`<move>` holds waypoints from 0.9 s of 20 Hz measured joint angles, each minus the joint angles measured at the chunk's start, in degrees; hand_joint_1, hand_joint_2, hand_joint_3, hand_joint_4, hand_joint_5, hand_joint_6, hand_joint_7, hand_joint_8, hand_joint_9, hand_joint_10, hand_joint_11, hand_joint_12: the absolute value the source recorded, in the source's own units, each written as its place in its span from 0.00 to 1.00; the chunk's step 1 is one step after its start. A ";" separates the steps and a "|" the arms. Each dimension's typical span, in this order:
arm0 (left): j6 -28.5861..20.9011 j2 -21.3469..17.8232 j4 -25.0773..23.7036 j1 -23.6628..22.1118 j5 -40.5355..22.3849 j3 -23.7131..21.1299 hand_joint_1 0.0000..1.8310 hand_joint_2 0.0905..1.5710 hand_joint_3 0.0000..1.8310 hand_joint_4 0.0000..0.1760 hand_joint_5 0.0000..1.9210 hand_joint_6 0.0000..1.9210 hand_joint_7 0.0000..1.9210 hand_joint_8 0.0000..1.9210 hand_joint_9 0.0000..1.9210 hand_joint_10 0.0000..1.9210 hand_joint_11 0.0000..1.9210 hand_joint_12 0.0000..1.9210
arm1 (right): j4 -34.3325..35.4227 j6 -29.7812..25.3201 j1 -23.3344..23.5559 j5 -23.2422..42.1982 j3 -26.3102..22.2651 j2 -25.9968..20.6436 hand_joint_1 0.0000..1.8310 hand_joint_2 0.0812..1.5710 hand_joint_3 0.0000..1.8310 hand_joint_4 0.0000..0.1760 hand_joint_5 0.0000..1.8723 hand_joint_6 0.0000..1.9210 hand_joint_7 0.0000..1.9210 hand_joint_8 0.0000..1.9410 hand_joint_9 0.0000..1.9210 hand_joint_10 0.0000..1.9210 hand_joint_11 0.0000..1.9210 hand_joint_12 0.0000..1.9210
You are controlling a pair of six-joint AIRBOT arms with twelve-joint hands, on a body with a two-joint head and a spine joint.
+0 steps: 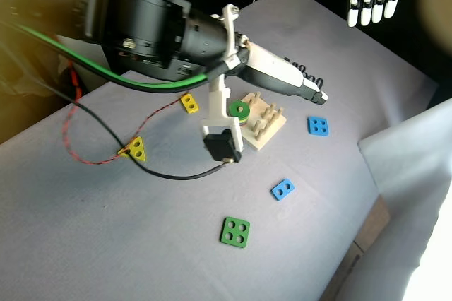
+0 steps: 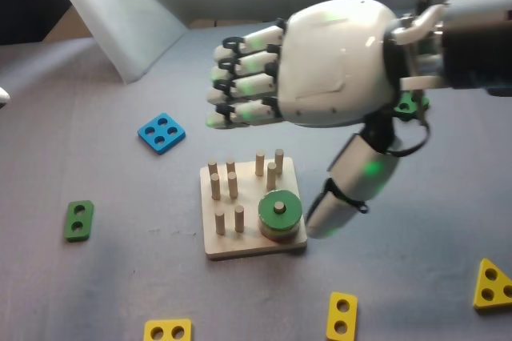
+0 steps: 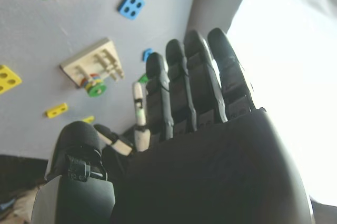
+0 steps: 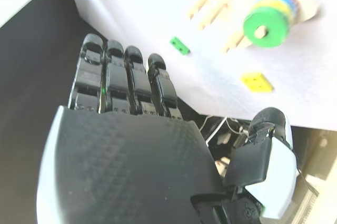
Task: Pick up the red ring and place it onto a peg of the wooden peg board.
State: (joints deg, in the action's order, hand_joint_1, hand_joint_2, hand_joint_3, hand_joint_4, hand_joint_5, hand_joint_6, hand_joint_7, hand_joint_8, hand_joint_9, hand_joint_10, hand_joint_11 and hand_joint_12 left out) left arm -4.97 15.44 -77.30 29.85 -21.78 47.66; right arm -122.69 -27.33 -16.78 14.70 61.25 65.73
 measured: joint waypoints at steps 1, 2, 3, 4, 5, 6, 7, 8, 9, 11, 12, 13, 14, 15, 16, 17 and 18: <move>0.00 -0.02 -0.02 0.02 -0.20 -0.24 0.00 0.80 0.00 0.00 0.20 0.00 0.20 0.00 0.17 0.00 0.00 0.34 | -0.02 -0.79 0.17 0.70 -0.66 -1.33 0.00 0.50 0.00 0.00 0.05 0.01 0.03 0.01 0.01 0.00 0.00 0.00; 0.00 -0.02 -0.02 0.00 -0.11 -0.42 0.00 0.80 0.00 0.00 0.20 0.00 0.20 0.00 0.17 0.01 0.00 0.34 | 0.31 -1.11 0.57 1.40 -1.31 -2.78 0.00 0.51 0.01 0.00 0.05 0.01 0.04 0.01 0.01 0.00 0.00 0.00; 0.00 -0.02 0.00 0.00 -0.17 -0.42 0.00 0.80 0.00 0.00 0.20 0.00 0.21 0.00 0.18 0.01 0.00 0.36 | 1.90 -1.16 1.42 2.56 -2.03 -4.83 0.00 0.52 0.01 0.00 0.07 0.01 0.05 0.00 0.02 0.00 0.00 0.00; 0.00 -0.02 0.00 0.00 -0.09 -0.42 0.00 0.81 0.00 0.00 0.20 0.00 0.21 0.00 0.18 0.01 0.00 0.37 | 3.10 -1.16 2.32 3.26 -2.67 -6.40 0.00 0.52 0.01 0.00 0.07 0.01 0.05 0.00 0.02 0.00 0.00 0.00; 0.00 -0.02 0.02 0.02 -0.15 -0.39 0.00 0.82 0.00 0.00 0.21 0.00 0.22 0.00 0.19 0.01 0.00 0.39 | 4.90 -1.16 3.15 3.82 -3.54 -8.50 0.00 0.53 0.01 0.00 0.09 0.01 0.07 0.01 0.04 0.01 0.02 0.01; 0.00 -0.02 0.02 0.02 -0.20 -0.39 0.00 0.82 0.00 0.00 0.21 0.00 0.22 0.00 0.19 0.01 0.00 0.39 | 6.45 -1.14 3.91 4.42 -4.37 -10.23 0.00 0.54 0.00 0.00 0.09 0.00 0.07 0.01 0.05 0.00 0.00 0.07; 0.00 -0.02 0.00 0.02 -0.17 -0.39 0.00 0.83 0.00 0.00 0.21 0.00 0.23 0.00 0.19 0.01 0.00 0.40 | 7.56 -1.09 4.83 4.90 -5.53 -12.24 0.01 0.54 0.00 0.00 0.11 0.00 0.09 0.01 0.06 0.00 0.00 0.14; 0.00 -0.02 0.02 0.02 -0.22 -0.35 0.00 0.83 0.01 0.00 0.21 0.00 0.22 0.00 0.20 0.00 0.00 0.40 | 8.66 -1.11 5.46 5.44 -6.51 -13.77 0.02 0.54 0.00 0.00 0.12 0.00 0.10 0.00 0.07 0.00 0.00 0.18; -0.02 -0.02 0.02 0.02 -0.22 -0.28 0.00 0.84 0.00 0.00 0.22 0.00 0.22 0.00 0.20 0.00 0.00 0.41 | 9.40 -1.14 6.27 5.92 -7.96 -15.80 0.01 0.55 0.00 0.00 0.12 0.00 0.10 0.00 0.07 0.00 0.00 0.19; -0.04 -0.02 0.02 0.02 -0.37 -0.28 0.00 0.84 0.00 0.00 0.22 0.00 0.22 0.00 0.20 0.00 0.00 0.41 | 10.51 -1.14 6.71 6.84 -9.99 -18.73 0.01 0.56 0.00 0.00 0.14 0.01 0.12 0.01 0.09 0.01 0.00 0.24; -0.07 -0.02 0.02 0.02 -0.42 -0.22 0.00 0.84 0.00 0.00 0.22 0.00 0.22 0.00 0.20 0.00 0.00 0.41 | 11.39 -1.11 6.99 7.39 -10.91 -20.26 0.02 0.56 0.00 0.00 0.14 0.00 0.13 0.00 0.09 0.01 0.00 0.24; -0.07 -0.02 0.00 0.02 -0.55 -0.09 0.00 0.84 0.00 0.00 0.22 0.00 0.22 0.00 0.20 0.00 0.00 0.42 | 12.66 -1.14 7.02 7.45 -11.34 -21.14 0.04 0.57 0.00 0.00 0.15 0.01 0.14 0.00 0.11 0.01 0.00 0.27; -0.07 -0.02 0.02 0.02 -0.61 0.15 0.00 0.84 0.00 0.00 0.22 0.00 0.23 0.00 0.20 0.00 0.00 0.42 | 14.40 -1.14 7.02 7.39 -12.33 -22.73 0.05 0.57 0.00 0.00 0.16 0.00 0.14 0.00 0.11 0.01 0.00 0.29; -0.07 -0.02 0.02 0.02 -0.48 0.20 0.00 0.84 0.00 0.00 0.22 0.00 0.23 0.00 0.20 0.00 0.00 0.43 | 15.08 -1.27 7.02 7.37 -12.96 -23.89 0.05 0.58 0.00 0.00 0.17 0.01 0.16 0.01 0.13 0.01 0.00 0.33; -0.07 -0.02 0.00 0.02 -0.44 0.20 0.00 0.84 0.00 0.00 0.23 0.00 0.23 0.00 0.21 0.00 0.00 0.44 | 15.15 -1.40 7.02 7.48 -13.66 -25.11 0.05 0.59 0.00 0.00 0.19 0.01 0.18 0.01 0.15 0.01 0.00 0.38; -0.07 -0.02 0.00 0.02 -0.50 0.20 0.00 0.84 0.00 0.00 0.22 0.00 0.22 0.00 0.20 0.00 0.00 0.43 | 15.17 -1.42 7.02 7.67 -14.27 -25.97 0.08 0.59 0.00 0.00 0.21 0.01 0.21 0.01 0.17 0.02 0.00 0.43; -0.07 -0.02 0.02 0.02 -0.55 0.20 0.00 0.84 0.00 0.00 0.22 0.00 0.22 0.00 0.20 0.00 0.00 0.42 | 15.17 -1.44 7.15 7.96 -14.82 -26.71 0.09 0.59 0.00 0.00 0.23 0.01 0.22 0.01 0.18 0.02 0.00 0.46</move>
State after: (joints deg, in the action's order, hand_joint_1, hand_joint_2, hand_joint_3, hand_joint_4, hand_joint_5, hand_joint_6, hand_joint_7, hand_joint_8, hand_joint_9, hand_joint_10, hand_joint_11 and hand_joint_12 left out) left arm -5.04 15.42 -77.28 29.87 -22.33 47.86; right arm -107.53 -28.77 -9.63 22.65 46.44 39.03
